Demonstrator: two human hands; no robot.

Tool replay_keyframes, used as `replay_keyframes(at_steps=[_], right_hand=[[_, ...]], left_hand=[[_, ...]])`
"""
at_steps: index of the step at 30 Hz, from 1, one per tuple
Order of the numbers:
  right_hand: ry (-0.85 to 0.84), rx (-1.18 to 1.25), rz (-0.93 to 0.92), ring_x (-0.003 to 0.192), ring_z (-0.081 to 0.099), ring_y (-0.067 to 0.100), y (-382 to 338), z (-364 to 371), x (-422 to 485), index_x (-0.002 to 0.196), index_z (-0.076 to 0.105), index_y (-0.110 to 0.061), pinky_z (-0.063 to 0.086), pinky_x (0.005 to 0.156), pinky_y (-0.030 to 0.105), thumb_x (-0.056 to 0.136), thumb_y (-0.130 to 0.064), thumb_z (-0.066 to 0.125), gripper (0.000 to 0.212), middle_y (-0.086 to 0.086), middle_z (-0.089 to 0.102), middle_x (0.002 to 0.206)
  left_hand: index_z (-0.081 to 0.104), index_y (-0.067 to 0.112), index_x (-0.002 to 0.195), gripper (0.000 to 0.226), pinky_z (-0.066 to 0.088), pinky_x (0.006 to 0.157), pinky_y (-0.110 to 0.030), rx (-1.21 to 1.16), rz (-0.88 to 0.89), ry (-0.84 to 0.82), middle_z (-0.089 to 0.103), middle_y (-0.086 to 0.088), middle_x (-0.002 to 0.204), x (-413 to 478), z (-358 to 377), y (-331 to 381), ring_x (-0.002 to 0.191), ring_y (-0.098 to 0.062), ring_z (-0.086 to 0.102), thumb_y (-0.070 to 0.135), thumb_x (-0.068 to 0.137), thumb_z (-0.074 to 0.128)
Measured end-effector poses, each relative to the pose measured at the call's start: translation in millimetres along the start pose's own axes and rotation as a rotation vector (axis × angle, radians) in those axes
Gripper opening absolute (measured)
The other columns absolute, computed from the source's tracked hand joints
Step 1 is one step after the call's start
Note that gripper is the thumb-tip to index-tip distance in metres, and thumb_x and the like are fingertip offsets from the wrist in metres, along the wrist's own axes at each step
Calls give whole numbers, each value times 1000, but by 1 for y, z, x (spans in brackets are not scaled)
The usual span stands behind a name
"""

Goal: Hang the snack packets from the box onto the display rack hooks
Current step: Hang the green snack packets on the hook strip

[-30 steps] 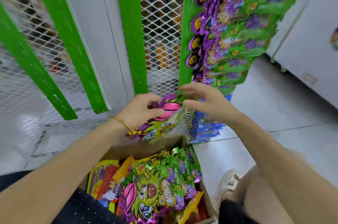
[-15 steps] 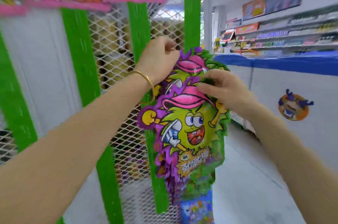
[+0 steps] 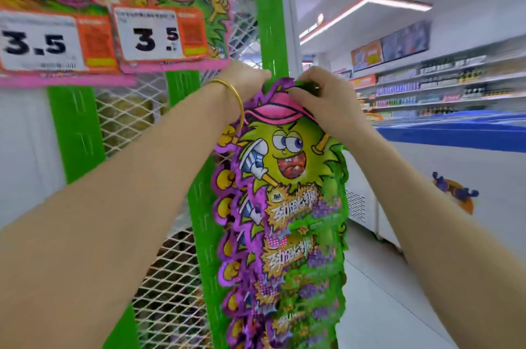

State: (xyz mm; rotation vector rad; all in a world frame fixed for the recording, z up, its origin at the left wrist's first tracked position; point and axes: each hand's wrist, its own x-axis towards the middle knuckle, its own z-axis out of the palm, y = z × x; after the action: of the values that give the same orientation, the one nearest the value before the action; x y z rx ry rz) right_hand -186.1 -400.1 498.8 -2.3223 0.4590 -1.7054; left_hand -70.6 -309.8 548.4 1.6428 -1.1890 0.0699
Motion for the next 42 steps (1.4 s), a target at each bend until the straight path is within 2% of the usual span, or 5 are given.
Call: replay_keyframes(at_steps=[16,21,26,29,42], right_hand=[[96,-319,-119,81,57,21,-2,5,-3,101,59,-18,44,69,31,93,-33,52,18,-2,64,89],[-53,-279,-55,82,51,16,4,5,-6,105,59,-17,35,66,27,93,-35,53,22,-5,57,89],[-165,-210,19,82,55,17,3,3,1,104,59,-16,41,66,30,91,-36,56,24,-3,57,89],[-209,-144,40,76,52,14,0,0,4,103,59,-15,41,65,29,90,-34,57,22,-8,53,82],[-162,-150,45,86,52,17,-6,11,-12,110,54,-10,43,73,29,92,-33,56,30,3,56,100]], left_hand=[[53,10,69,28,38,53,-23,-86,-87,33,54,-6,75,2,2,0,57,-14,45,27,91,54],[62,1,101,28,42,39,-15,-65,-63,-30,61,-6,86,-13,-2,-7,58,-10,49,26,94,52],[60,15,92,5,33,61,-22,125,111,-62,50,-7,79,-29,-2,-14,59,-17,41,12,89,57],[66,10,99,15,36,51,-20,154,135,-38,60,-5,91,-31,-5,-15,59,-13,48,6,88,56],[60,7,119,33,42,90,-22,252,229,55,61,-9,119,-43,-6,-31,107,-17,56,0,89,49]])
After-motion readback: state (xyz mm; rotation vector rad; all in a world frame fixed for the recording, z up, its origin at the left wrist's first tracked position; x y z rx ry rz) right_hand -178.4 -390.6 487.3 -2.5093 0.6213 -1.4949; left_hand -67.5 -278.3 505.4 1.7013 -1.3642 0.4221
